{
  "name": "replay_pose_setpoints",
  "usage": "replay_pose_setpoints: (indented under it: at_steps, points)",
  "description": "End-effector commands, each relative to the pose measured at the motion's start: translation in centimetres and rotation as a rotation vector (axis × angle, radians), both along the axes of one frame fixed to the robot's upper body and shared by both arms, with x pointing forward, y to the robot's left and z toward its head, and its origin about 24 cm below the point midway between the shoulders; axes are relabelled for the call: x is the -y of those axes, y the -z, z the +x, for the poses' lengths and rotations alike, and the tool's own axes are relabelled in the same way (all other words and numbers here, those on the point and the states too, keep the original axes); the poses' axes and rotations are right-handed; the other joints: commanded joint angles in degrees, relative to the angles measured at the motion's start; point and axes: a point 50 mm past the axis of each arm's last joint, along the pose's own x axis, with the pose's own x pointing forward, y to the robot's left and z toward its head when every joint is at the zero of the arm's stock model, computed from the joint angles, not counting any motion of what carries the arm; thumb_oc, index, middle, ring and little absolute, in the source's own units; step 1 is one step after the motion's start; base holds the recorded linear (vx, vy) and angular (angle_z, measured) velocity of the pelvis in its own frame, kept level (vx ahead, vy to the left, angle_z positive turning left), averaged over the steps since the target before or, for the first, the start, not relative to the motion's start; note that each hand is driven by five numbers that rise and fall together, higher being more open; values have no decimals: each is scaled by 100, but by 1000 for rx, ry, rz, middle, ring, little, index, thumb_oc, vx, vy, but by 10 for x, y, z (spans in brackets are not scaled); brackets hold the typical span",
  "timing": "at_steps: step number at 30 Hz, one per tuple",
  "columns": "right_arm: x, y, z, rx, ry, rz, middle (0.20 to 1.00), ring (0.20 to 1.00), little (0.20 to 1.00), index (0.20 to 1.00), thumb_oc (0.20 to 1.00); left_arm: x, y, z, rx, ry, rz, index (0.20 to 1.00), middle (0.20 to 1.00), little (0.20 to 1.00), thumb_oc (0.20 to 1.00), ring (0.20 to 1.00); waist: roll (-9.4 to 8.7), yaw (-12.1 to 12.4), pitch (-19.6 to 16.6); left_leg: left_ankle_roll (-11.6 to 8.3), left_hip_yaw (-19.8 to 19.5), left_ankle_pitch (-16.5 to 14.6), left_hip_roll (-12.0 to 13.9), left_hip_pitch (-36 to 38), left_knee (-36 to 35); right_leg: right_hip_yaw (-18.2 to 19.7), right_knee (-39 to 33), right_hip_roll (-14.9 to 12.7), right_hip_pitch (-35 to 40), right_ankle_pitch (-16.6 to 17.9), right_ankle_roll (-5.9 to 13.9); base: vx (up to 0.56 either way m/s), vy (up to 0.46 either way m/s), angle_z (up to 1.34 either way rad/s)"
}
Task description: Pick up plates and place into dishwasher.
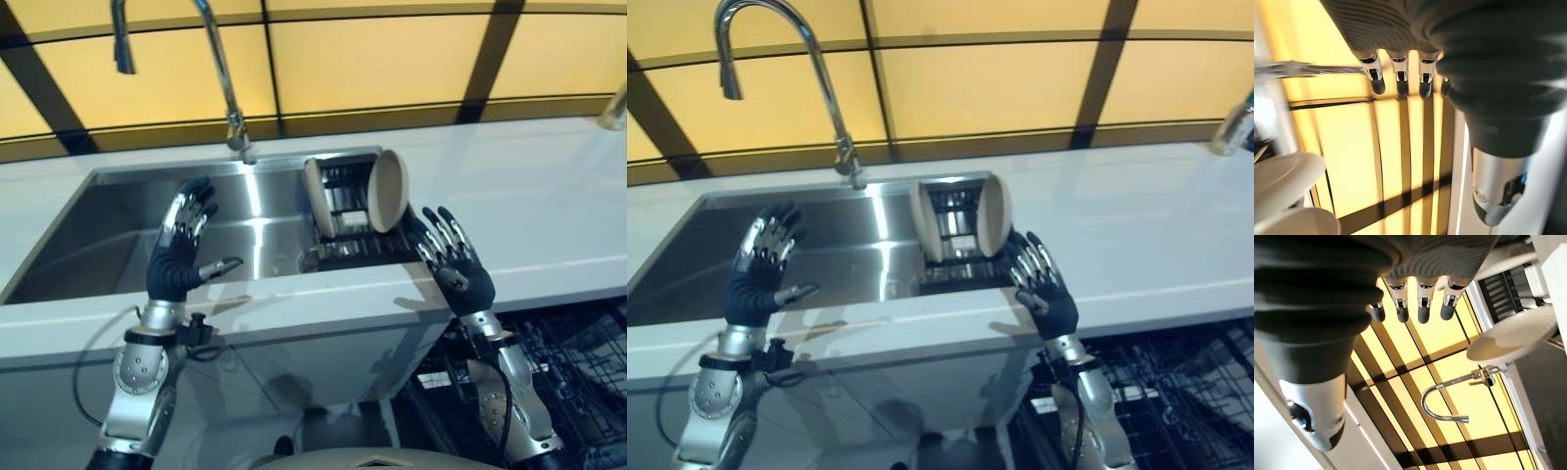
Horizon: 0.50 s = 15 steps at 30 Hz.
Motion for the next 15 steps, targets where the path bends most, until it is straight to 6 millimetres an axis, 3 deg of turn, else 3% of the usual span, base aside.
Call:
replay_pose_setpoints:
  at_steps: [1,4,10,15]
  points:
    - [-11,-24,10,114,-73,9,1000,1000,1000,1000,1000,-13,-41,13,220,-126,306,1000,1000,1000,1000,1000,-162,-272,-33,319,269,-896,-334,179,540,52,-532,13,8,465,163,37,25,-10]
    - [-10,-24,11,102,-81,0,1000,1000,1000,1000,1000,-21,-56,24,274,-198,540,1000,1000,1000,1000,1000,-89,-381,-82,329,332,-871,-338,200,518,111,-543,11,-2,488,194,33,28,-14]
    - [-7,-24,18,84,-95,-31,1000,1000,1000,1000,1000,-41,-96,49,306,-343,1250,1000,1000,1000,1000,1000,86,-521,-100,340,447,-858,-349,216,524,133,-545,-27,-2,523,262,30,29,-8]
    - [-7,-24,21,69,-105,-47,1000,1000,1000,1000,1000,-52,-133,63,284,-412,1565,1000,1000,1000,1000,1000,217,-609,-80,335,522,-863,-345,236,529,139,-541,-47,10,539,322,41,7,-2]
